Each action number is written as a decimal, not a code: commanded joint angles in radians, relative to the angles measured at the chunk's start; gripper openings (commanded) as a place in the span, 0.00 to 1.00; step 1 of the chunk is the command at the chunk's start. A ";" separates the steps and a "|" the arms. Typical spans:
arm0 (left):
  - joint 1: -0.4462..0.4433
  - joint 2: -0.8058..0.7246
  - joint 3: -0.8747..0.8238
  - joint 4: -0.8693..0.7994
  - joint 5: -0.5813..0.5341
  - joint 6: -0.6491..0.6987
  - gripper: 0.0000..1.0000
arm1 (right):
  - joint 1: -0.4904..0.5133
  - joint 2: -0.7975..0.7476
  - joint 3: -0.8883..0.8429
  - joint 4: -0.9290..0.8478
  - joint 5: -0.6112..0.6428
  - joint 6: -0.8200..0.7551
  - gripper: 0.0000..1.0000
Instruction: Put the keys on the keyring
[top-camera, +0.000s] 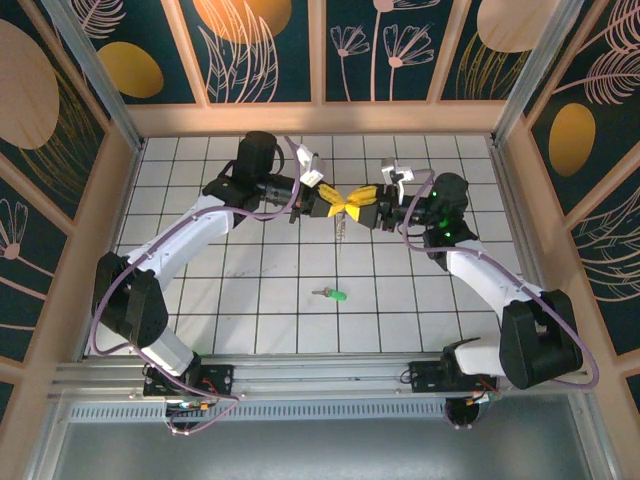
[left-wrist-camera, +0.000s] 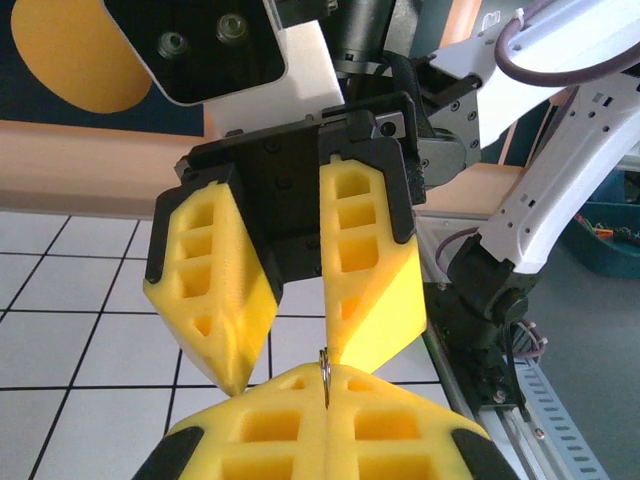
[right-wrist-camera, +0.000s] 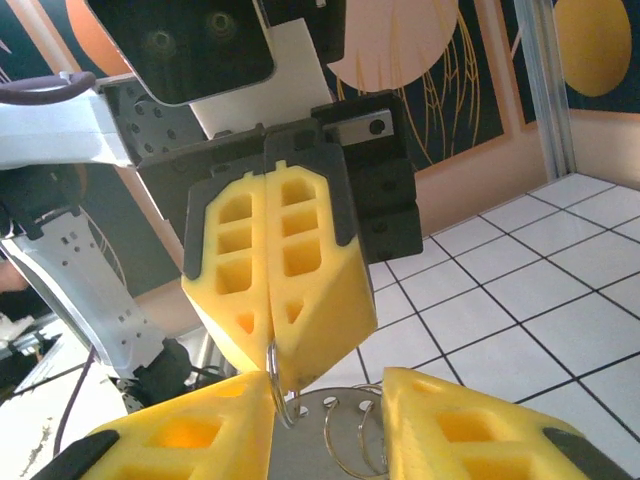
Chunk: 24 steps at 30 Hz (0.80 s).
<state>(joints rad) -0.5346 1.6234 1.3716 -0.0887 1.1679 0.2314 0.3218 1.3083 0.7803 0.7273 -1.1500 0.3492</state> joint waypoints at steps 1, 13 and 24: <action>0.004 0.010 0.039 0.020 0.038 -0.003 0.00 | 0.010 0.012 0.042 0.047 -0.011 -0.010 0.26; 0.004 0.016 0.037 0.083 -0.001 -0.060 0.03 | 0.014 0.030 0.051 0.038 0.004 -0.029 0.00; 0.018 -0.153 -0.169 0.526 -0.426 -0.468 0.29 | -0.046 0.010 -0.006 0.188 0.063 0.070 0.00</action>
<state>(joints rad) -0.5220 1.5219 1.2140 0.3008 0.8467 -0.1326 0.2813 1.3323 0.7784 0.8238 -1.0924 0.3992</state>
